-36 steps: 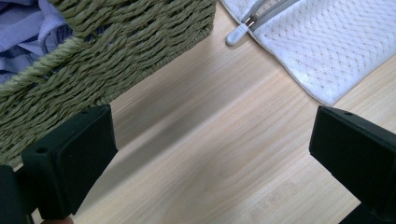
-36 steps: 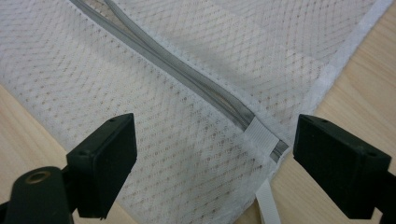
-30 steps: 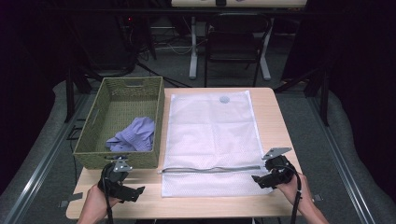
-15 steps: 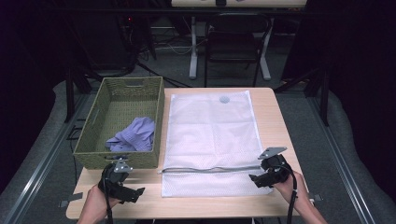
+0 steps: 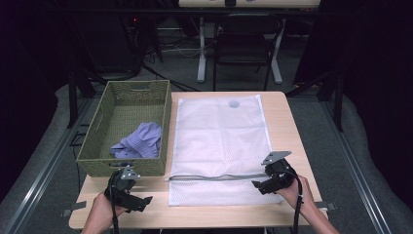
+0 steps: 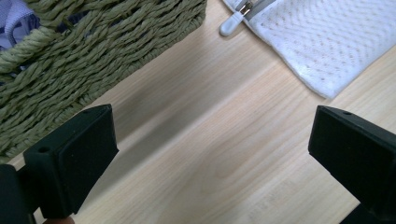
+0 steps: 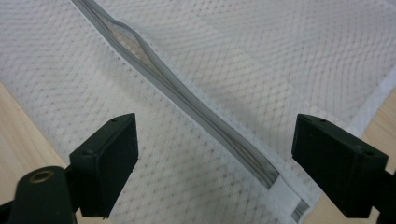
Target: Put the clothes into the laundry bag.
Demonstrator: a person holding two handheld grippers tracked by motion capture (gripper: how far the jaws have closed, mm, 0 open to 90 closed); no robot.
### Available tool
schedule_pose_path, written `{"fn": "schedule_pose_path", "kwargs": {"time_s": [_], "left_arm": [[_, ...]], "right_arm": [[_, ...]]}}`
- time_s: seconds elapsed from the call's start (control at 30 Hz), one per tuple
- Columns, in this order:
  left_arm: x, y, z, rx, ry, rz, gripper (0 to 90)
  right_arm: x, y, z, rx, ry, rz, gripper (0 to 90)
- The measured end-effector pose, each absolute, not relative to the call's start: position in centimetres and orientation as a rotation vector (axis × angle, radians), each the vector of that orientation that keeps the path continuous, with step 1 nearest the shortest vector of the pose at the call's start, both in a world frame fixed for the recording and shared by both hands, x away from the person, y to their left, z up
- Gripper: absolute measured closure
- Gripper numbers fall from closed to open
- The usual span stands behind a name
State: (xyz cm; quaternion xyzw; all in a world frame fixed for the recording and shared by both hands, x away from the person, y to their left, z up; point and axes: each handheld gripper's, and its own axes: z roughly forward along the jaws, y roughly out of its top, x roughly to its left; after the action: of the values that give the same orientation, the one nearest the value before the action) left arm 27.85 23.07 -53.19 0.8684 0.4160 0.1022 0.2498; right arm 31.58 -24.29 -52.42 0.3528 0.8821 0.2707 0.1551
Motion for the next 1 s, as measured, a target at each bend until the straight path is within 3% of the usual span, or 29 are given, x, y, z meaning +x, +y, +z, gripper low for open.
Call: {"fn": "schedule_pose_path", "kwargs": {"time_s": [0.5,0.77,1.0], "left_arm": [[28.1,22.9,-53.6,2.386,1.12,0.232,1.2],[28.2,22.8,-53.8,2.398,1.113,0.218,1.1],[28.2,22.8,-53.8,2.404,1.103,0.211,1.1]], "right_arm": [[33.9,-20.8,-53.4,0.97,2.588,0.755,0.0],[35.1,-19.6,-53.9,0.953,2.603,0.734,1.5],[35.7,-18.0,-54.2,0.911,2.599,0.718,11.4]]}}
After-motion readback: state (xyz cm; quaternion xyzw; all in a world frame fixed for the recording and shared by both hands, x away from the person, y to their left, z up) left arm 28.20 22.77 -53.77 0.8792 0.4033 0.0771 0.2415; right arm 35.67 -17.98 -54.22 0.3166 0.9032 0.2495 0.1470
